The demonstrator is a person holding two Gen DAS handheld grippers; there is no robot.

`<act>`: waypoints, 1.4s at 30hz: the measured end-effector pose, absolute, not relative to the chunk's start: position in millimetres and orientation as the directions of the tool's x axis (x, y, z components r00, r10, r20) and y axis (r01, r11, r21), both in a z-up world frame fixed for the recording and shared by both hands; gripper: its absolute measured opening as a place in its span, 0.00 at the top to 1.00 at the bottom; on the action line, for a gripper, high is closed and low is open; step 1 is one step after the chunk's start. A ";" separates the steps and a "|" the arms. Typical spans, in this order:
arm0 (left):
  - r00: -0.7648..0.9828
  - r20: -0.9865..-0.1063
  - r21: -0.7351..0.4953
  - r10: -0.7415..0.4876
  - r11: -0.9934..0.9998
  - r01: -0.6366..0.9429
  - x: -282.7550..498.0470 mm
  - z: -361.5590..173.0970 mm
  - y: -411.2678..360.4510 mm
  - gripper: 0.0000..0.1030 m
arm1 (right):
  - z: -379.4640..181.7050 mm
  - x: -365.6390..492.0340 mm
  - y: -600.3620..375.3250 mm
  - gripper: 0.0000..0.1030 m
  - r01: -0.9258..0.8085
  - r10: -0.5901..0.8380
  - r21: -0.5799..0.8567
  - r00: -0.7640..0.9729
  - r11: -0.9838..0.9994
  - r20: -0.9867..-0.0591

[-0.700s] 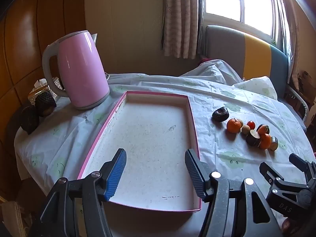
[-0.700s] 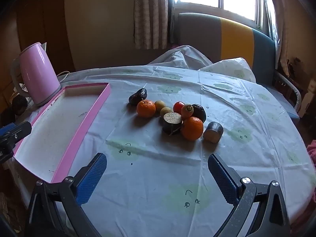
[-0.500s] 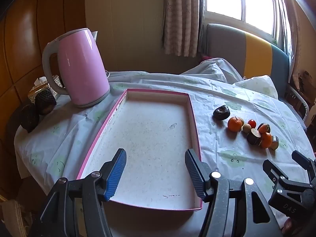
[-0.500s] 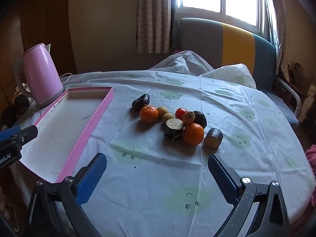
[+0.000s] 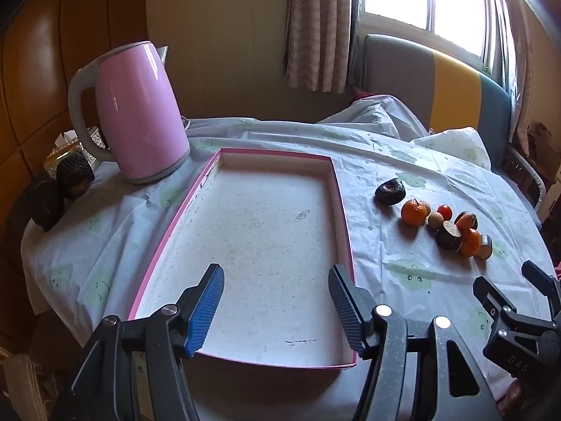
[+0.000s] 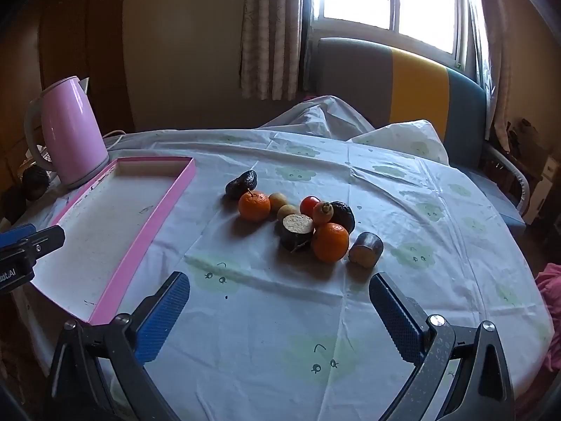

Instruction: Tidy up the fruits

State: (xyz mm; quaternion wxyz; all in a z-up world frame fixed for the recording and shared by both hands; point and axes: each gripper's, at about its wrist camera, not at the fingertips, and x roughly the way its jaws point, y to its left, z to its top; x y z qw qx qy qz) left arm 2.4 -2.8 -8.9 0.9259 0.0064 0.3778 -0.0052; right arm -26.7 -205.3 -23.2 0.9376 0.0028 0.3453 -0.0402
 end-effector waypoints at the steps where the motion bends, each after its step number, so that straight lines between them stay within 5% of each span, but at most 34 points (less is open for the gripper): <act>1: 0.716 -0.698 0.011 -0.005 1.000 0.017 1.5 -8.8 -4.2 0.39 | -23.3 -26.8 -205.3 0.00 0.076 -0.073 -0.024 0.759 0.997 -0.647; 42: 0.693 -0.711 -0.017 -0.118 0.988 0.151 -2.4 -7.1 -28.3 0.39 | -22.0 -30.5 -219.2 0.00 0.073 -0.061 -0.008 0.767 0.997 -0.639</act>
